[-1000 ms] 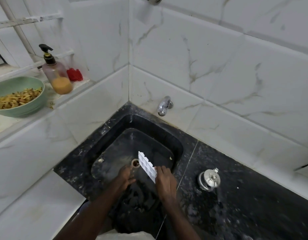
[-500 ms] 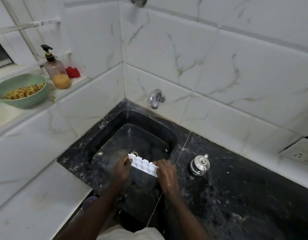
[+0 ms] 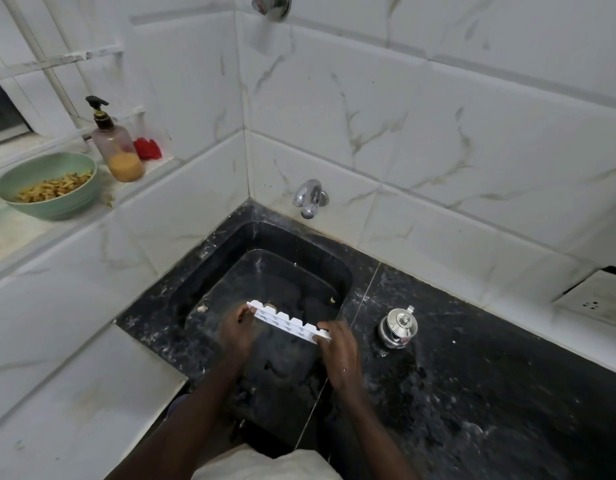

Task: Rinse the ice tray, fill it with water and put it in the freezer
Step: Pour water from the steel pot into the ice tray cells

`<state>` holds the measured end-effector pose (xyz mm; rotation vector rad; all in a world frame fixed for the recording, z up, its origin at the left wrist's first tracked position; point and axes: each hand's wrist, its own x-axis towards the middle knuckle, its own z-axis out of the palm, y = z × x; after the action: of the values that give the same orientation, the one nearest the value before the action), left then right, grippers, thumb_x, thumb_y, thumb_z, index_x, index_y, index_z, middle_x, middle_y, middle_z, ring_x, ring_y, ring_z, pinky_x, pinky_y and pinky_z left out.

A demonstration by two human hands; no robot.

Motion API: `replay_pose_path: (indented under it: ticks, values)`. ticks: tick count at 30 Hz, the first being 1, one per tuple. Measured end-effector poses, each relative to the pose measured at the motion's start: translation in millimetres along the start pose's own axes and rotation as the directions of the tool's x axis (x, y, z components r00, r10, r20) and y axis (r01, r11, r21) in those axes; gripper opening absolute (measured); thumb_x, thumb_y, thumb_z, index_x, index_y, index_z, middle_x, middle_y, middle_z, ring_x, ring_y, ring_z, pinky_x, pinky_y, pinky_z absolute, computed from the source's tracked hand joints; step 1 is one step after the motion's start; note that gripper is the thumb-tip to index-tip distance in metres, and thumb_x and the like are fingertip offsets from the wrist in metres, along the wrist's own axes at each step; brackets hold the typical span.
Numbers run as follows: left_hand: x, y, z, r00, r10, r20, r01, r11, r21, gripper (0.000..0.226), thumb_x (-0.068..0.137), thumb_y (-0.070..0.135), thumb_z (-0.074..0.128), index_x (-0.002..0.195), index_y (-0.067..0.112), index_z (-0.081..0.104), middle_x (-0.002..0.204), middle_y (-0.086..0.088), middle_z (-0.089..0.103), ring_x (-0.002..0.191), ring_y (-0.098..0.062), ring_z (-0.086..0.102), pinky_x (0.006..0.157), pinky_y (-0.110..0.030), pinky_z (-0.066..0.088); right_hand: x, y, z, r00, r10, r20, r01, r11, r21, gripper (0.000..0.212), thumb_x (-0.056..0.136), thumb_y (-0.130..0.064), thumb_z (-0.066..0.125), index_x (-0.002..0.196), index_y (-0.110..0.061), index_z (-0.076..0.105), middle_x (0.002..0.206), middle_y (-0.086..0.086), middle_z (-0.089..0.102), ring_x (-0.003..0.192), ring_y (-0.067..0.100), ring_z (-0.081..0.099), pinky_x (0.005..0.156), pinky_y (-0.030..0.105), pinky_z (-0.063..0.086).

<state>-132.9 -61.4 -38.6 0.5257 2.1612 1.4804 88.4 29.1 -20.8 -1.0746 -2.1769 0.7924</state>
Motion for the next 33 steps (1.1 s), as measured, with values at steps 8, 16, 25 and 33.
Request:
replay_pose_path:
  ticks: [8, 16, 25, 33]
  values:
    - [62, -36, 20, 0.979, -0.172, 0.107, 0.179, 0.982, -0.062, 0.036, 0.082, 0.043, 0.073, 0.105, 0.015, 0.079, 0.097, -0.002, 0.080, 0.096, -0.026, 0.076, 0.092, -0.047, 0.060, 18, 13, 17, 0.978, 0.186, -0.099, -0.182, 0.982, 0.051, 0.026, 0.083, -0.003, 0.074, 0.105, -0.017, 0.074, 0.102, -0.009, 0.067, 0.095, 0.005, 0.061, 0.086, 0.019, 0.047]
    - [63, -36, 49, 0.927, -0.274, 0.257, 0.247, 0.960, 0.134, 0.018, 0.079, 0.038, 0.086, 0.089, 0.025, 0.077, 0.087, 0.004, 0.079, 0.087, -0.020, 0.075, 0.087, -0.042, 0.061, 8, 44, 5, 0.759, 0.605, -0.241, -0.561, 0.795, 0.229, 0.038, 0.079, 0.000, 0.082, 0.113, -0.014, 0.072, 0.101, 0.000, 0.068, 0.090, 0.015, 0.066, 0.085, 0.025, 0.049]
    - [-15, -21, 112, 0.794, -0.256, 0.552, 0.210, 0.967, 0.147, 0.027, 0.080, -0.012, 0.074, 0.095, 0.010, 0.069, 0.088, -0.006, 0.073, 0.089, -0.026, 0.069, 0.086, -0.042, 0.055, -30, 103, -58, 0.462, 0.832, -0.308, -0.760, 0.550, 0.347, 0.030, 0.080, 0.004, 0.079, 0.108, -0.005, 0.073, 0.090, 0.008, 0.071, 0.087, 0.026, 0.066, 0.080, 0.028, 0.043]
    - [-73, -14, 147, 0.759, -0.276, 0.590, 0.196, 0.961, 0.198, 0.054, 0.086, -0.019, 0.060, 0.138, -0.005, 0.058, 0.131, -0.011, 0.066, 0.122, -0.024, 0.062, 0.106, -0.039, 0.049, -57, 157, -97, 0.376, 0.902, -0.212, -0.856, 0.426, 0.294, 0.026, 0.078, 0.002, 0.081, 0.102, -0.009, 0.078, 0.099, 0.017, 0.077, 0.097, 0.036, 0.071, 0.080, 0.032, 0.046]
